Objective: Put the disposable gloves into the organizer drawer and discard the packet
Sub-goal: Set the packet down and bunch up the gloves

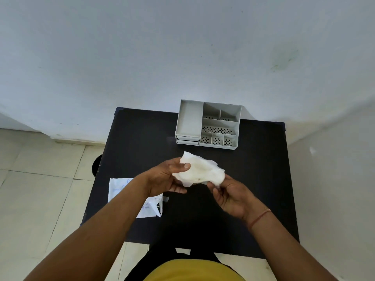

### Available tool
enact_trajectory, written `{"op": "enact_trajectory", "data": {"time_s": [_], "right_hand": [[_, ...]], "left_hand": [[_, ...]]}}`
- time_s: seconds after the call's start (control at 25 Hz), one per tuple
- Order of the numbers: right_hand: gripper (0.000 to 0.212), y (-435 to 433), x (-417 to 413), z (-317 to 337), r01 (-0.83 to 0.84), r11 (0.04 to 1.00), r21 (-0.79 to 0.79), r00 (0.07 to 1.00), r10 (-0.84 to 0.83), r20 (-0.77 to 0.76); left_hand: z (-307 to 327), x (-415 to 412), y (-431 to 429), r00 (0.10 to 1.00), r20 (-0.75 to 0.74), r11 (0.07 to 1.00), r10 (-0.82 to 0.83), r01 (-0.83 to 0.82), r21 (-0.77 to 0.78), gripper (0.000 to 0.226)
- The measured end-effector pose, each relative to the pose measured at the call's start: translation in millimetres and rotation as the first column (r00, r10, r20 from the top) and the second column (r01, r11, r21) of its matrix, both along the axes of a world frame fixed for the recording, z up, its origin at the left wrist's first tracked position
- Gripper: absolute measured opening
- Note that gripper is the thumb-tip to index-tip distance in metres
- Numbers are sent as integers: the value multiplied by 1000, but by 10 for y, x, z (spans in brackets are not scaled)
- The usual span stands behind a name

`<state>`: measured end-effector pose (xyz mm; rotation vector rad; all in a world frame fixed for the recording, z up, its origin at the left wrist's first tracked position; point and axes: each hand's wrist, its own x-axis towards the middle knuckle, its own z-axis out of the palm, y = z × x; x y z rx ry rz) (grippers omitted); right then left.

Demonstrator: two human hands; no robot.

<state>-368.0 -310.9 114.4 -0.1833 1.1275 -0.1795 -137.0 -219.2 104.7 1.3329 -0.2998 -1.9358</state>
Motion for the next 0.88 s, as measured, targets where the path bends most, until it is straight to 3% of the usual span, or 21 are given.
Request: {"op": "enact_trajectory", "data": {"time_s": [0.16, 0.28, 0.4, 0.48, 0.6, 0.72, 0.88], "right_hand": [[33, 50, 184, 4, -29, 999, -46, 999, 31, 43], [46, 63, 261, 12, -82, 991, -110, 978, 101, 182], [56, 96, 294, 38, -31, 990, -139, 913, 85, 399], [58, 142, 366, 43, 12, 982, -187, 895, 73, 440], [44, 189, 583, 64, -50, 943, -330, 980, 109, 165], [29, 206, 754, 48, -157, 889, -430, 985, 112, -129], [29, 209, 805, -44, -8, 899, -438, 994, -42, -104]], "left_hand": [[-161, 175, -100, 995, 75, 998, 59, -61, 23, 53], [-306, 326, -120, 989, 121, 996, 82, -84, 14, 44], [-370, 495, -146, 987, 113, 992, 112, -118, 41, 40], [-366, 595, -180, 987, 110, 992, 114, -118, 35, 41], [-283, 700, -223, 989, 131, 997, 71, -73, 13, 37], [-206, 751, -257, 992, 124, 1000, -3, 1, 11, 37], [-109, 856, -250, 984, -177, 1000, 13, -10, 19, 60]]}}
